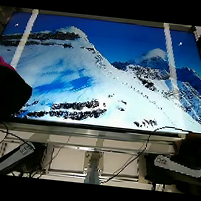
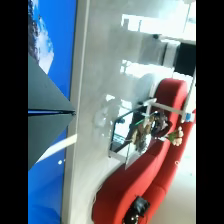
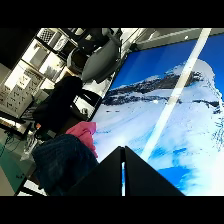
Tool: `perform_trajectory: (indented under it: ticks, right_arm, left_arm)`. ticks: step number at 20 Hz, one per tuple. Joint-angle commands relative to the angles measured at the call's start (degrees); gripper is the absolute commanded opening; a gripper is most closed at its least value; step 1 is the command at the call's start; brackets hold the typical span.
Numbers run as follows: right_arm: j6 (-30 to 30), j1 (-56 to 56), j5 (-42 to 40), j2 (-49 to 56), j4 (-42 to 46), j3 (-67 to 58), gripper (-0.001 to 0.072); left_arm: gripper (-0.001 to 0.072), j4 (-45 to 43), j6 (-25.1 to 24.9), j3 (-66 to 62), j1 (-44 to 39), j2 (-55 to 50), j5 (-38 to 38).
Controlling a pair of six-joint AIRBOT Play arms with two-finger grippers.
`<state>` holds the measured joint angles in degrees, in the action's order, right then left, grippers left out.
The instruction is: Fold the clothes and pants, and hang the long-sleeved shirts on hangers.
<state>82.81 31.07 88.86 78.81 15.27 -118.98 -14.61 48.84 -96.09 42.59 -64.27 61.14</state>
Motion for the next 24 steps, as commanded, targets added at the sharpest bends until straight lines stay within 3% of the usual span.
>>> perform_trajectory:
  ticks: [1,5,9,12,14,22,23,24]
  right_arm:
    - [0.0,0.0,0.0,0.0,0.0,0.0,0.0045]
    - [0.0,0.0,0.0,0.0,0.0,0.0,0.0044]
    - [0.0,0.0,0.0,0.0,0.0,0.0,0.0044]
    - [0.0,0.0,0.0,0.0,0.0,0.0,0.0044]
    - [-0.2,0.0,-0.1,0.0,0.2,0.0,0.0044]
    - [-1.0,0.0,-1.5,0.0,1.6,0.0,0.0045]
    - [-1.0,0.0,-1.5,0.0,1.6,0.0,0.0045]
    - [-1.0,0.0,-1.5,0.0,1.5,0.0,0.0045]
  left_arm:
    - [0.0013,-0.2,0.3,0.0,0.7,-0.3,0.0]
    - [0.0013,-1.8,0.3,0.3,0.7,-1.0,0.7]
    - [0.0013,-26.1,1.2,0.7,0.7,-1.0,6.1]
    - [0.0013,-43.2,11.2,3.3,0.7,-1.2,6.2]
    - [0.0013,-49.4,18.2,5.6,0.7,-1.2,6.2]
    - [0.0014,-66.4,24.3,11.0,0.7,-2.1,6.7]
    - [0.0026,-66.4,24.2,11.0,0.7,-2.3,5.8]
    - [0.0083,-66.5,24.2,11.0,0.7,-2.6,5.2]
